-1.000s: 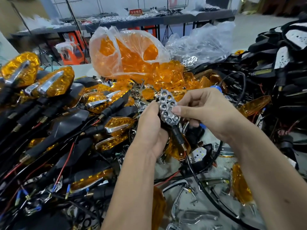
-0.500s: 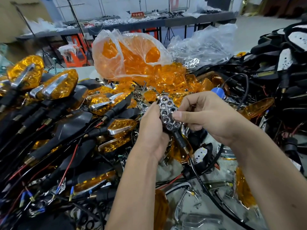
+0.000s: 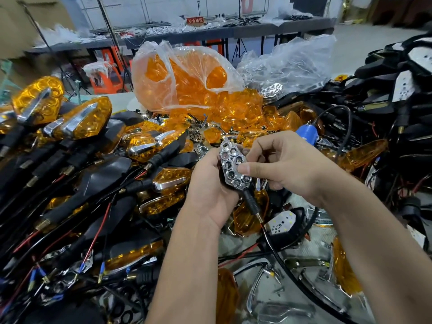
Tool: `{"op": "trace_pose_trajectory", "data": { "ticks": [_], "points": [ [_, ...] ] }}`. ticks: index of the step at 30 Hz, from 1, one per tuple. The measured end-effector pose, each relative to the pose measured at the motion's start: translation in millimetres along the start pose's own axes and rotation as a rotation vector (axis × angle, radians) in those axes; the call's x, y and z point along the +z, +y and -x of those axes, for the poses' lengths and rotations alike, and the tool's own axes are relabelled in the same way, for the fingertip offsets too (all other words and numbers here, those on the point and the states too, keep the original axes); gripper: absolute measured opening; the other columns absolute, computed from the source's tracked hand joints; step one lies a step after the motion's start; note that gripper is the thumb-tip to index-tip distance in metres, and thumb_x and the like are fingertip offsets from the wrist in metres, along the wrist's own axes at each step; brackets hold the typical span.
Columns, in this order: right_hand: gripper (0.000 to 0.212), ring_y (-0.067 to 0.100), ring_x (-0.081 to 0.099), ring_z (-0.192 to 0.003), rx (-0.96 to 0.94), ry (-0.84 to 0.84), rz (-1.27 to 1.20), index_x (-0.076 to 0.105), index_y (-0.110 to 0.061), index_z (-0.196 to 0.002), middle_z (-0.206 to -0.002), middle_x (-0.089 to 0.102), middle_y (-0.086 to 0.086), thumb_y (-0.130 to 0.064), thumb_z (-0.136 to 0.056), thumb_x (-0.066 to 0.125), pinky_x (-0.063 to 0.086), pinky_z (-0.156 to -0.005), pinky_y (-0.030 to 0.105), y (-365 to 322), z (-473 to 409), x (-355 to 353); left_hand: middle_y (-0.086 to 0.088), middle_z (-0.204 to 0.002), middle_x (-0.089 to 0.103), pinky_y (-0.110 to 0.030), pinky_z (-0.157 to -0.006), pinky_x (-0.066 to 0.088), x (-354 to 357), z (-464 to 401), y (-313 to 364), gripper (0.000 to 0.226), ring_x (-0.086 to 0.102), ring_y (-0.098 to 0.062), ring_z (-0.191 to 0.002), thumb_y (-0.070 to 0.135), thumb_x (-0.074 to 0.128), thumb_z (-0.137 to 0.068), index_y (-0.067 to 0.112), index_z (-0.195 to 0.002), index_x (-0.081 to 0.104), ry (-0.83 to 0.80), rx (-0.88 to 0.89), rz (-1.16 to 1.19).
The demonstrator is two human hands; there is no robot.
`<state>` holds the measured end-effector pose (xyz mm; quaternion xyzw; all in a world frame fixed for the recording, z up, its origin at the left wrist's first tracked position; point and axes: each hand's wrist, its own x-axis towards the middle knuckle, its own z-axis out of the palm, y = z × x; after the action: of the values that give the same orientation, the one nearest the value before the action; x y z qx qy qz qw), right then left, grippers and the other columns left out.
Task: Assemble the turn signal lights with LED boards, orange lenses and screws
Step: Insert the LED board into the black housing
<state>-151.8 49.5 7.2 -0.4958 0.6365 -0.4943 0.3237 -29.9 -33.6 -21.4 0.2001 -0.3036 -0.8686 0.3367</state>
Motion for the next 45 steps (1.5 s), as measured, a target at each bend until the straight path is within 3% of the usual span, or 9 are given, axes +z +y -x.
{"op": "trace_pose_trajectory", "data": {
  "ticks": [4,7,16,22,28,32,37,40,45],
  "points": [
    [0.028,0.015,0.050,-0.040,-0.010,0.065,0.063,0.063,-0.008,-0.078,-0.057,0.059,-0.008,-0.019,-0.081,0.089,0.040,-0.040,0.020,-3,0,6,-0.015,-0.091,0.063,-0.040,-0.086,0.049,1,2,3,0.014,0.059,-0.030,-0.092,0.014,0.051,-0.084,0.004,-0.089,0.060,-0.021,0.023,0.015],
    [0.040,0.015,0.052,-0.041,0.019,0.088,0.008,0.050,-0.009,-0.084,-0.075,0.058,0.007,-0.017,-0.080,0.089,0.045,-0.042,0.024,0,0,7,-0.012,-0.087,0.056,-0.042,-0.087,0.040,3,3,3,0.013,0.050,-0.027,-0.085,0.012,0.048,-0.084,0.005,-0.089,0.057,-0.035,0.049,-0.023],
    [0.034,0.020,0.063,-0.072,0.174,-0.103,-0.069,0.063,-0.006,-0.107,-0.097,0.073,0.019,-0.033,-0.091,0.076,0.058,-0.057,0.033,10,-1,5,-0.007,-0.081,0.059,-0.037,-0.072,0.048,1,4,-1,0.028,0.057,-0.023,-0.076,0.010,0.036,-0.096,0.006,-0.080,0.059,-0.051,0.156,-0.091],
    [0.028,0.024,0.052,-0.064,0.080,-0.104,0.101,0.069,-0.013,-0.105,-0.101,0.072,0.023,-0.040,-0.096,0.070,0.048,-0.059,0.036,10,-2,2,-0.008,-0.082,0.059,-0.036,-0.072,0.044,5,7,-2,0.030,0.055,-0.021,-0.074,0.012,0.039,-0.086,0.008,-0.073,0.065,-0.082,0.207,-0.040],
    [0.017,0.027,0.064,-0.078,-0.013,-0.036,0.026,0.069,-0.009,-0.097,-0.096,0.073,0.022,-0.026,-0.097,0.072,0.056,-0.080,0.053,10,-1,6,-0.014,-0.095,0.058,-0.042,-0.082,0.042,-2,10,7,0.040,0.051,-0.028,-0.088,0.037,0.046,-0.087,0.002,-0.097,0.062,-0.164,0.187,-0.082],
    [0.023,0.048,0.069,-0.084,-0.005,0.021,0.006,0.060,-0.003,-0.103,-0.101,0.066,0.031,-0.024,-0.099,0.069,0.061,-0.077,0.060,12,-2,5,-0.015,-0.109,0.069,-0.036,-0.082,0.056,-15,10,15,0.028,0.065,-0.026,-0.099,0.012,0.051,-0.099,0.006,-0.118,0.070,-0.116,0.221,-0.365],
    [0.021,0.024,0.072,-0.065,-0.044,0.012,0.018,0.050,-0.006,-0.101,-0.105,0.061,0.024,-0.022,-0.102,0.064,0.061,-0.059,0.035,11,-3,6,-0.014,-0.116,0.075,-0.033,-0.089,0.059,-21,7,16,0.028,0.070,-0.023,-0.104,0.002,0.054,-0.103,0.005,-0.126,0.069,-0.090,0.336,-0.469],
    [0.021,0.023,0.071,-0.066,-0.062,0.002,0.047,0.050,-0.007,-0.102,-0.108,0.060,0.025,-0.022,-0.103,0.063,0.059,-0.058,0.030,12,-4,6,-0.012,-0.114,0.076,-0.033,-0.089,0.058,-24,5,14,0.026,0.071,-0.023,-0.104,0.000,0.056,-0.102,0.009,-0.120,0.072,-0.078,0.380,-0.495],
    [0.016,0.036,0.068,-0.087,-0.061,0.046,0.123,0.056,-0.014,-0.105,-0.109,0.062,0.016,-0.028,-0.102,0.064,0.062,-0.073,0.045,12,-5,10,-0.008,-0.112,0.078,-0.037,-0.094,0.057,-26,3,13,0.021,0.072,-0.023,-0.106,0.013,0.071,-0.092,0.018,-0.111,0.078,-0.030,0.432,-0.550]
  ]
}}
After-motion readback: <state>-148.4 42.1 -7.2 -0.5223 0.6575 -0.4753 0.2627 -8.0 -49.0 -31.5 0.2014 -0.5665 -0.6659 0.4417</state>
